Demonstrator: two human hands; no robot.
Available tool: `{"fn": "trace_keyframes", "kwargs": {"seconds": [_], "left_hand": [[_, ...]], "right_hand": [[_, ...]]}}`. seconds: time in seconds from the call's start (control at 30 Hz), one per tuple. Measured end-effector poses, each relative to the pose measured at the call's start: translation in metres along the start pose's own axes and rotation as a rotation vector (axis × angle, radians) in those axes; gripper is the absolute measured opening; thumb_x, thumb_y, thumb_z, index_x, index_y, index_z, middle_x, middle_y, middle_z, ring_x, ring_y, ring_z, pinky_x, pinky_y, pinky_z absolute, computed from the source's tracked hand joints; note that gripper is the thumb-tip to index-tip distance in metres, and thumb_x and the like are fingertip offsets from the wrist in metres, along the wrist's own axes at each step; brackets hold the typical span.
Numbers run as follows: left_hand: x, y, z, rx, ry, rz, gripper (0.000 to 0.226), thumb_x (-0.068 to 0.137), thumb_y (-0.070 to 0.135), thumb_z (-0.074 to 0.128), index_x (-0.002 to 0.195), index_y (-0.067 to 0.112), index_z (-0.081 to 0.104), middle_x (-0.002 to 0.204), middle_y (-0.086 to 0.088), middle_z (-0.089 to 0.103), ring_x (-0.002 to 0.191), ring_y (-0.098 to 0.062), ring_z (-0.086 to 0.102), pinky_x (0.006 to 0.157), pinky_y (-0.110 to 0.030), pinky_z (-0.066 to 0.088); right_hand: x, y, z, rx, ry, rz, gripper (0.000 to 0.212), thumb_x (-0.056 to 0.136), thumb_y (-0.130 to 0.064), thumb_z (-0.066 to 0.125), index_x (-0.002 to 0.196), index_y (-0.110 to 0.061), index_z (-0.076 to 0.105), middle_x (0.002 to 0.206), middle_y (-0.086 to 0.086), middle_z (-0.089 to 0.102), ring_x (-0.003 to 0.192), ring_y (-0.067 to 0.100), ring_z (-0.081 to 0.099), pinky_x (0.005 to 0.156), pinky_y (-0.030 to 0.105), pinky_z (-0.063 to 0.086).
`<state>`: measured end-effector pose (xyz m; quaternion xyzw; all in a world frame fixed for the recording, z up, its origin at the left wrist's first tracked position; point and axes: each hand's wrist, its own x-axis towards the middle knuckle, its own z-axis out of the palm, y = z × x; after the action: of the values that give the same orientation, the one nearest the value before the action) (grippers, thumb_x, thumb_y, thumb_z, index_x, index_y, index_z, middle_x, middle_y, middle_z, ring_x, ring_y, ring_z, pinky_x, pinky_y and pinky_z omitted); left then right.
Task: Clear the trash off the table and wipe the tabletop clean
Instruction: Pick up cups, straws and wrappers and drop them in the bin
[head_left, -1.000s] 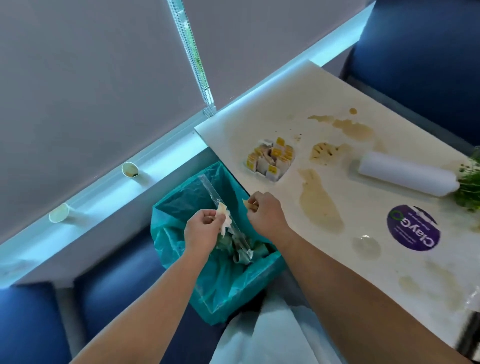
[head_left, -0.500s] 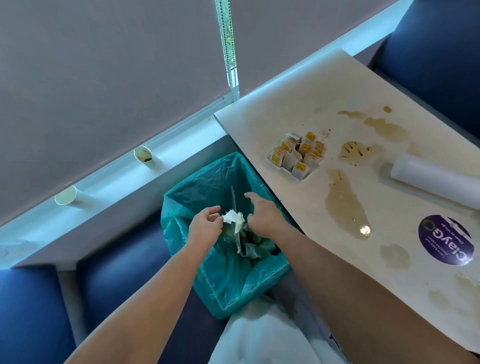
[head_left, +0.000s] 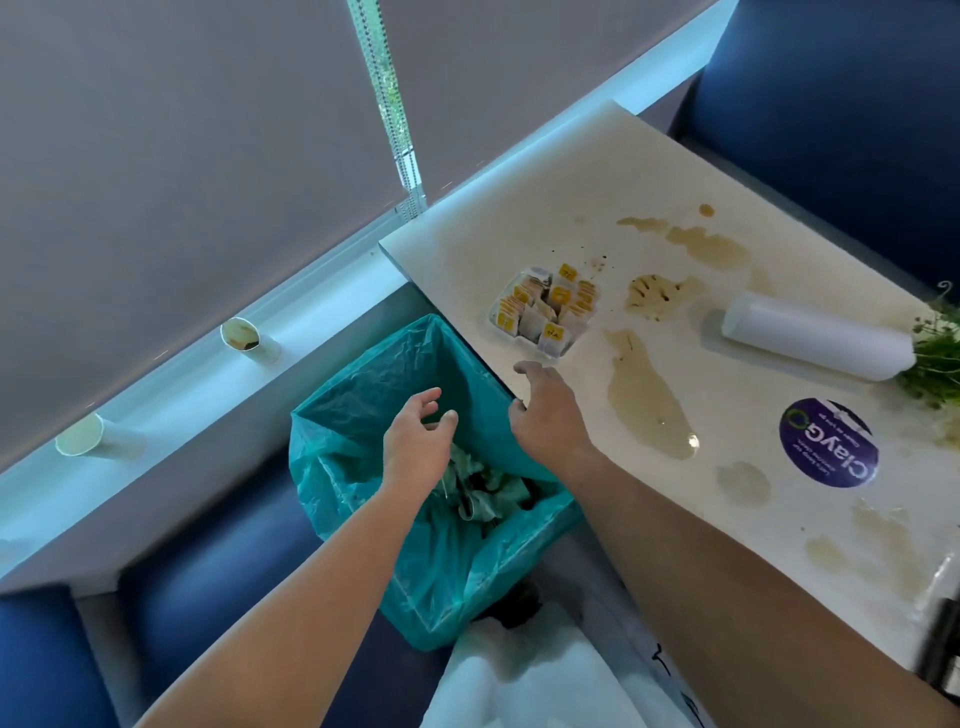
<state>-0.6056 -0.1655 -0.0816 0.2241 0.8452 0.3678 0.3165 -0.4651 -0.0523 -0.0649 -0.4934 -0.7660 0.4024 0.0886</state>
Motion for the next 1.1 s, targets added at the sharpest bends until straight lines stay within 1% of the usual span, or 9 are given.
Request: {"fn": "trace_keyframes", "kwargs": {"seconds": [0.1,0.23,0.37,0.53,0.63,0.7,0.9,1.03,1.1], "left_hand": [[-0.001,0.023,0.013,0.058,-0.025,0.079,0.045,0.096,0.036,0.066,0.140,0.032,0.056,0.128,0.012,0.059,0.087,0.007,0.063,0.070,-0.011,0.042],[-0.006,0.054,0.037,0.086,-0.079,0.140,0.044,0.097,0.034,0.067,0.139,0.034,0.055,0.131,0.006,0.055,0.092,-0.003,0.064,0.079,-0.021,0.050],[-0.022,0.084,0.072,0.113,-0.130,0.218,0.040,0.097,0.035,0.065,0.136,0.036,0.057,0.130,0.006,0.054,0.092,-0.002,0.063,0.068,-0.014,0.042],[-0.062,0.115,0.126,0.133,-0.235,0.325,0.040,0.096,0.035,0.067,0.135,0.035,0.057,0.130,0.005,0.054,0.096,-0.008,0.066,0.083,-0.027,0.049],[-0.094,0.129,0.162,0.192,-0.264,0.378,0.041,0.096,0.036,0.066,0.136,0.036,0.056,0.126,0.007,0.053,0.093,-0.004,0.063,0.075,-0.020,0.043],[-0.124,0.138,0.192,0.209,-0.306,0.408,0.041,0.096,0.036,0.066,0.136,0.035,0.056,0.126,0.007,0.051,0.092,-0.003,0.062,0.075,-0.020,0.042],[-0.204,0.150,0.270,0.233,-0.396,0.456,0.043,0.095,0.034,0.069,0.136,0.034,0.057,0.124,0.006,0.052,0.084,-0.001,0.063,0.079,-0.021,0.049],[-0.250,0.151,0.318,0.275,-0.470,0.495,0.042,0.093,0.031,0.072,0.133,0.029,0.060,0.118,0.004,0.057,0.077,0.000,0.063,0.069,-0.015,0.045],[-0.272,0.150,0.339,0.285,-0.503,0.503,0.037,0.092,0.028,0.072,0.128,0.028,0.063,0.116,0.003,0.061,0.078,-0.004,0.065,0.074,-0.021,0.049]], "right_hand": [[0.000,0.012,-0.020,-0.016,0.109,0.031,0.050,0.095,-0.014,0.056,0.144,-0.015,0.046,0.138,0.011,0.047,0.123,0.028,0.050,0.104,0.035,0.041],[-0.006,0.036,-0.053,-0.115,0.321,0.112,0.051,0.092,-0.018,0.059,0.142,-0.013,0.046,0.137,0.013,0.042,0.123,0.034,0.042,0.108,0.042,0.037],[-0.024,0.072,-0.093,-0.137,0.462,0.182,0.051,0.090,-0.018,0.062,0.138,-0.012,0.048,0.131,0.015,0.044,0.117,0.036,0.043,0.106,0.044,0.037],[-0.060,0.124,-0.142,-0.160,0.570,0.272,0.047,0.091,-0.019,0.063,0.136,-0.012,0.049,0.131,0.016,0.046,0.116,0.036,0.044,0.102,0.041,0.033],[-0.088,0.155,-0.168,-0.135,0.606,0.324,0.046,0.091,-0.018,0.062,0.135,-0.012,0.051,0.133,0.016,0.046,0.120,0.036,0.043,0.105,0.044,0.034],[-0.114,0.182,-0.188,-0.089,0.621,0.372,0.047,0.089,-0.016,0.063,0.134,-0.010,0.053,0.136,0.017,0.044,0.123,0.038,0.041,0.106,0.045,0.036],[-0.184,0.256,-0.230,-0.074,0.631,0.407,0.036,0.092,-0.020,0.061,0.128,-0.013,0.058,0.127,0.012,0.046,0.114,0.034,0.043,0.096,0.040,0.040],[-0.227,0.307,-0.253,-0.072,0.637,0.458,0.033,0.092,-0.021,0.060,0.125,-0.015,0.061,0.128,0.011,0.047,0.118,0.033,0.042,0.099,0.041,0.040],[-0.248,0.330,-0.261,-0.043,0.639,0.478,0.033,0.092,-0.019,0.060,0.124,-0.014,0.062,0.129,0.012,0.048,0.120,0.034,0.042,0.102,0.041,0.039]]}}
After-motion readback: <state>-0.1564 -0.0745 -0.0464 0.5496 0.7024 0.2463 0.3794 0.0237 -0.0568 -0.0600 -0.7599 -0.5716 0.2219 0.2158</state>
